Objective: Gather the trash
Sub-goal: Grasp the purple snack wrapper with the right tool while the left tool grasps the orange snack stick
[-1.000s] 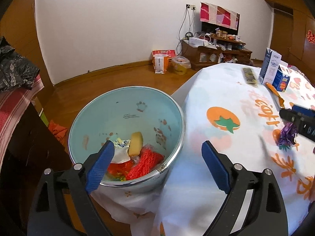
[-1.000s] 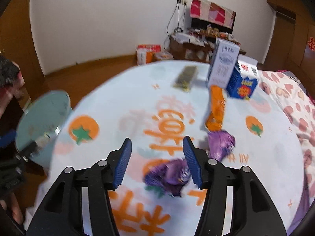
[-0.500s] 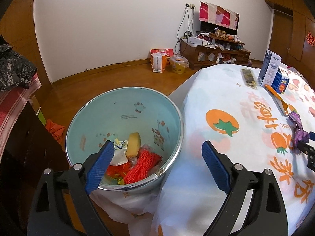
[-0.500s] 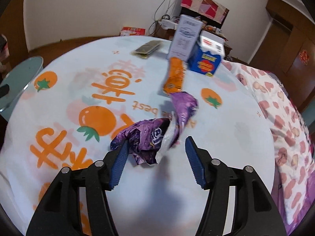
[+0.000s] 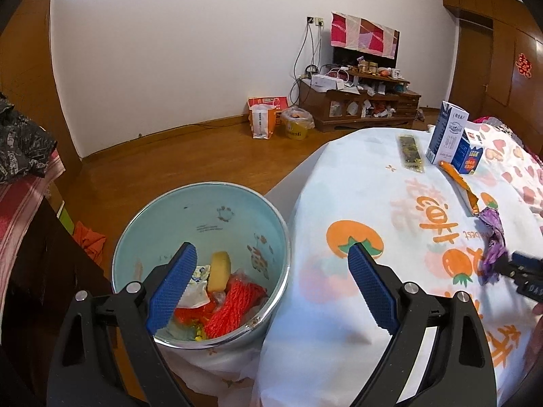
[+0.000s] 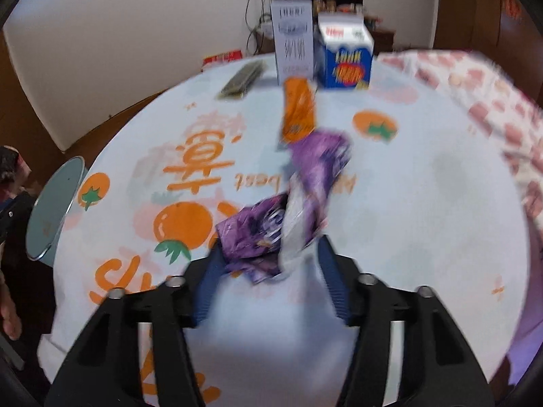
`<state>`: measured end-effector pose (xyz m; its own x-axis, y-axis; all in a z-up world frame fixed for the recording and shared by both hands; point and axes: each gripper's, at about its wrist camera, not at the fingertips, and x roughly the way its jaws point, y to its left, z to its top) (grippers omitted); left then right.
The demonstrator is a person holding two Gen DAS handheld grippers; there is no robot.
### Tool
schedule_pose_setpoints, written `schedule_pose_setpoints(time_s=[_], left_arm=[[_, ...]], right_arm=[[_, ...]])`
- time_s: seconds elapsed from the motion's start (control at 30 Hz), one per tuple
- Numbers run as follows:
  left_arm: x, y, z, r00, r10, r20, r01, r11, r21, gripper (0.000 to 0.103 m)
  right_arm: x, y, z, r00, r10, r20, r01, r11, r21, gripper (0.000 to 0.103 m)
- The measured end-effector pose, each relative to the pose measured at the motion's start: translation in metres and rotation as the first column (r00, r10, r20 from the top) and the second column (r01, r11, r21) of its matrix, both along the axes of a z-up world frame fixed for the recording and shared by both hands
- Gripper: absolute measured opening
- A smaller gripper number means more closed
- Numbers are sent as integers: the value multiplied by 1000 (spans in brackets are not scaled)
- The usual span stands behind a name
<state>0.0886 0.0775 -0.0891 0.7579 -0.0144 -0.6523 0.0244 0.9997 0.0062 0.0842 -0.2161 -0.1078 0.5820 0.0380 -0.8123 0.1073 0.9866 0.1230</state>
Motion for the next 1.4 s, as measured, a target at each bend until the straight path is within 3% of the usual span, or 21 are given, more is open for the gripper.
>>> schedule_pose_setpoints(time_s=[0.1,0.3,0.33,0.37,0.47,0.53,0.7,0.87,0.9,0.97,1.0,1.2,1.3,1.37,1.4], left_arm=[[3,-4,0,1000,-9,-2,9,1000,-1,89],[3,-12,2,1000,-26,-2,26,1000,2,89],[3,-14,2,1000,-27,-3,27,1000,1,89],[3,-15,3,1000,-30,-1,30,1000,0,89],[2,-18,6,999,-45,3,45,999,3,89],[2,-21,8,999,-53,9,53,999,10,89],[4,-26,16,998,-63,19,63,998,11,89],[5,-28,18,998,-64,23,64,998,12,89],[5,-29,18,998,-63,22,62,998,10,89],[6,-30,17,998,-62,15,62,998,3,89],[6,-32,16,998,-66,11,66,998,3,89],[6,-49,11,996,-92,5,92,996,12,89],[8,-56,10,994,-106,2,106,994,14,89],[8,-59,11,993,-115,2,115,993,14,89],[7,-61,12,992,-123,5,123,992,17,89]], right_arm=[[4,0,-13,999,-1,-33,2,999,42,47],[1,0,0,1000,2,13,-3,997,76,47],[2,1,0,1000,5,13,-6,997,75,42],[3,2,0,1000,5,8,-5,998,68,28],[5,-1,-11,1000,11,-13,-10,997,74,5],[3,-2,-12,1000,19,-10,-19,998,65,1],[-2,-5,-1,999,35,-1,-35,999,39,1],[-11,-24,12,1000,12,13,-12,999,-47,3],[-12,-30,13,1000,-1,20,1,999,-33,5],[-12,-42,13,999,-31,30,30,1000,9,35],[-12,-46,15,998,-41,37,40,999,22,36],[6,-47,7,997,-75,30,73,995,62,36],[17,-49,-9,995,-99,-16,101,988,115,36],[23,-53,-18,994,-102,-28,105,982,159,19],[25,-52,-19,995,-93,-33,97,981,170,17]])
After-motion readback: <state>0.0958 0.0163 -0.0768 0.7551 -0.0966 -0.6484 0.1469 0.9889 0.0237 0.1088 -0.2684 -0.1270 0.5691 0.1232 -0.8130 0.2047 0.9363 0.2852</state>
